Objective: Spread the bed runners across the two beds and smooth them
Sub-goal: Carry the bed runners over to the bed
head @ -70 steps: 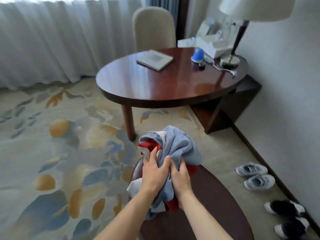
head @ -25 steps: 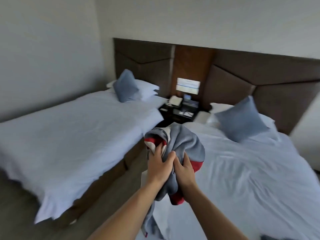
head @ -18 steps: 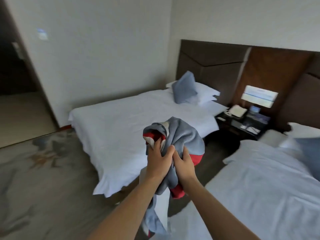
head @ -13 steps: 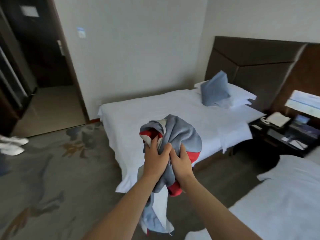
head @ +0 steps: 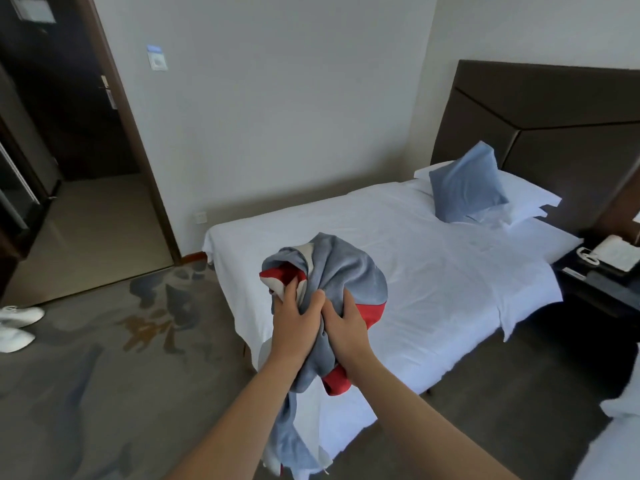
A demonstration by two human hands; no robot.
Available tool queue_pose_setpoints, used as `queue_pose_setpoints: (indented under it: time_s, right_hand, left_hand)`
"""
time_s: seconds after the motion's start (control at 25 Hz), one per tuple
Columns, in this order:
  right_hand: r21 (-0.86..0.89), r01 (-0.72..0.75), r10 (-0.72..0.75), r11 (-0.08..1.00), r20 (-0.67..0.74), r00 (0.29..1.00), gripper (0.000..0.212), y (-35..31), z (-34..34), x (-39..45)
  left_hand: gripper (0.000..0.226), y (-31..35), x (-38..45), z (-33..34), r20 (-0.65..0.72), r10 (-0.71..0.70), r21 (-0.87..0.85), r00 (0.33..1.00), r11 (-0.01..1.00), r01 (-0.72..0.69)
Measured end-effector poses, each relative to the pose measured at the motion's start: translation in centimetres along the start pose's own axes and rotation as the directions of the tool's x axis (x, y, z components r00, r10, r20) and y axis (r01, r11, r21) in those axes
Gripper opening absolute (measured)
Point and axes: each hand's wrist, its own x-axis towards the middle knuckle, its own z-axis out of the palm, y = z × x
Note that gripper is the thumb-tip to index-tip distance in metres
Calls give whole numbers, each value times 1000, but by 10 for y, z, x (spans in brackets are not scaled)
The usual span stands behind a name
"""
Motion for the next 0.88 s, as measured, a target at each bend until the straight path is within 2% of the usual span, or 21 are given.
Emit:
queue_pose_setpoints:
  time_s: [0.32, 0.48, 0.64, 0.88]
  right_hand:
    - [-2, 13, -13, 1000, -22, 1000, 80, -24, 81, 200]
    - [-8, 10, -11, 1000, -49, 999, 80, -42, 101, 295]
    - [-25, -4, 1, 1000, -131, 991, 79, -63, 99, 375]
    - [9, -43, 44, 999, -363, 931, 79, -74, 83, 477]
  left_hand:
    - [48, -23, 207, -5, 5, -9, 16, 1000, 1000, 9]
    - [44, -30, 310, 8, 56, 11, -1, 998, 1000, -11]
    - [51, -24, 395, 37, 150, 20, -28, 988, 999, -16]
    - [42, -26, 512, 102, 364, 108, -74, 925, 993, -86]
